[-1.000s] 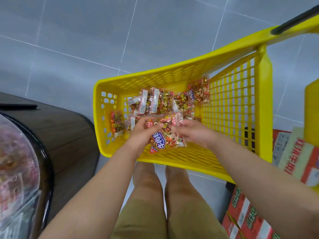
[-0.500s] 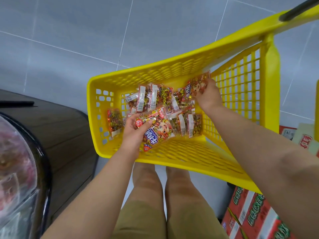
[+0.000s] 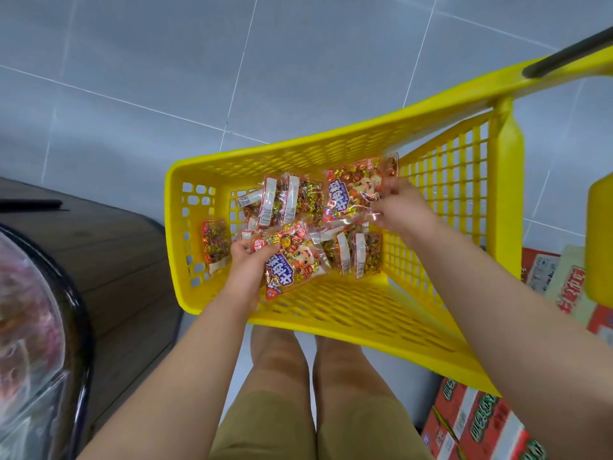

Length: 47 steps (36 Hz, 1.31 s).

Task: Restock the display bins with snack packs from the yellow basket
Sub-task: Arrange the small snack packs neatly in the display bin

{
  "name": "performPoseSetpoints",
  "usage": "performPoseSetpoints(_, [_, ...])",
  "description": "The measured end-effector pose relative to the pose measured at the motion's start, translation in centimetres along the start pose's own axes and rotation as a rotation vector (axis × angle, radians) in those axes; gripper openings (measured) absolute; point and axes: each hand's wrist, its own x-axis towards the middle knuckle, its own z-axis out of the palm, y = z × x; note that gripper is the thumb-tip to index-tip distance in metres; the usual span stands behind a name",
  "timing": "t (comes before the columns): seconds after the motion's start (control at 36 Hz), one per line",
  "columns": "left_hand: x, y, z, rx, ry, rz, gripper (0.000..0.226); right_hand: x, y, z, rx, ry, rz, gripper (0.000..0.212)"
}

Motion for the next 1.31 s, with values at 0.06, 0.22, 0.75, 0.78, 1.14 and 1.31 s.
performPoseSetpoints(0.06, [0.0, 0.1, -0.1, 0.002, -0.01, -0.001, 0.032, -1.8, 0.2, -0.2, 0.162, -0.154, 0.013, 0.044])
performPoseSetpoints(0.22, [-0.8, 0.7, 0.7, -0.09, -0.096, -0.001, 0.017, -4.8, 3.0, 2.3, 0.042, -0.421, -0.005, 0.038])
performPoseSetpoints(0.75, [-0.3, -0.2, -1.4, -0.037, 0.117, 0.0, 0.08, 1.1, 9.1, 4.1, -0.537, 0.128, 0.234, 0.07])
performPoseSetpoints(0.78, [-0.3, -0.2, -1.4, -0.032, 0.117, 0.005, 0.08, 1.4, 9.5, 4.1, -0.536, 0.093, 0.286, 0.076])
performPoseSetpoints(1.14, [0.2, -0.7, -1.5, 0.044, 0.098, 0.071, 0.081, 2.5, 11.0, 4.9, -0.483, 0.142, 0.269, 0.056])
performPoseSetpoints(1.31, [-1.1, 0.0, -1.9, -0.013, 0.099, 0.116, 0.083, 1.1, 9.4, 3.1, -0.411, 0.175, 0.196, 0.04])
